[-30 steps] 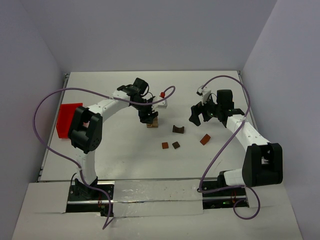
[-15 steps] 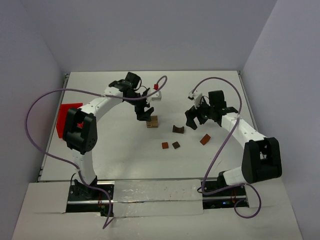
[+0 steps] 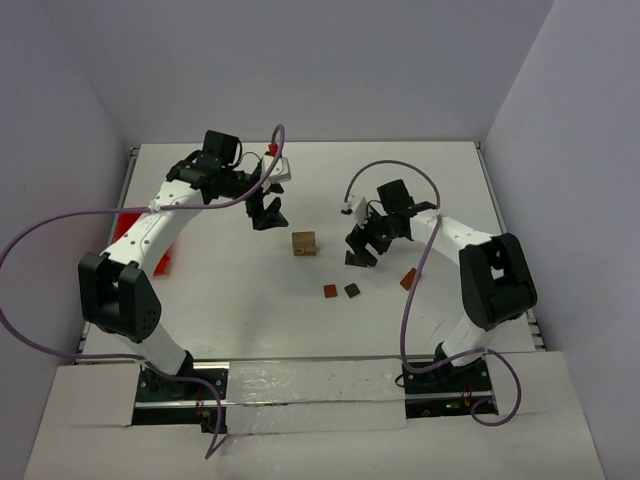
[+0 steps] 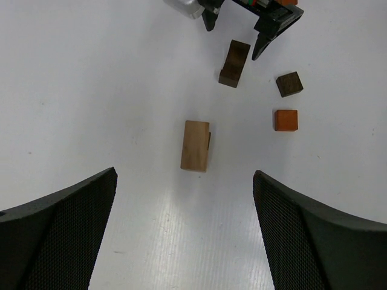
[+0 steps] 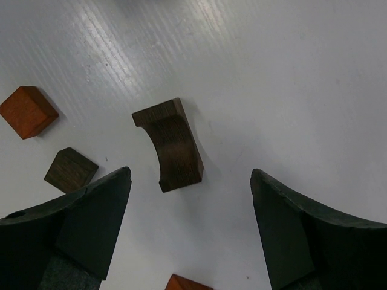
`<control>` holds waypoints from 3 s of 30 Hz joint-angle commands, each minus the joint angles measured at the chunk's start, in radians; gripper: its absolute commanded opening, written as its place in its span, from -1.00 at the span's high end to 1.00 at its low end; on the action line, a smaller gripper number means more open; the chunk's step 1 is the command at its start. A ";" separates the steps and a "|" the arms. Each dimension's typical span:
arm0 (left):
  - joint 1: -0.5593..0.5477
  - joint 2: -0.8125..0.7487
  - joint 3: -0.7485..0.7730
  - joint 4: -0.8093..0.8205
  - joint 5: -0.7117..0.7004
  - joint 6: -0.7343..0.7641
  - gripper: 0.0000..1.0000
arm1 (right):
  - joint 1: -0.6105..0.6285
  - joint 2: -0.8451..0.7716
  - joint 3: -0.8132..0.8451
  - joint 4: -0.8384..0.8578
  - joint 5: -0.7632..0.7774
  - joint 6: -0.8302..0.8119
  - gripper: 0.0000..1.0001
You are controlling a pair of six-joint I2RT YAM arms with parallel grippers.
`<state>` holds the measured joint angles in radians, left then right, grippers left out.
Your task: Build the wood block tower
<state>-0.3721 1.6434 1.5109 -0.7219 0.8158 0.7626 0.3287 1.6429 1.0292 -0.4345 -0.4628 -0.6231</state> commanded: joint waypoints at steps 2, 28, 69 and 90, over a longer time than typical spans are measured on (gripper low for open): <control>0.008 -0.030 -0.060 0.044 0.018 -0.008 -0.98 | 0.046 0.059 0.051 -0.019 0.043 -0.078 -0.65; 0.010 -0.140 -0.136 0.019 0.026 0.034 -0.98 | 0.090 0.090 0.075 -0.102 0.033 -0.240 0.43; -0.453 -0.755 -0.776 0.699 -0.540 0.620 -0.99 | -0.101 0.188 0.185 -1.012 -1.090 -0.478 1.00; -0.697 -0.980 -1.259 0.993 -0.366 1.052 -0.84 | 0.163 0.231 0.225 -1.011 -1.098 -0.382 1.00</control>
<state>-1.0563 0.6893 0.2888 0.2131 0.3497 1.7063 0.4611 1.8560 1.2047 -1.3291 -1.4633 -1.0317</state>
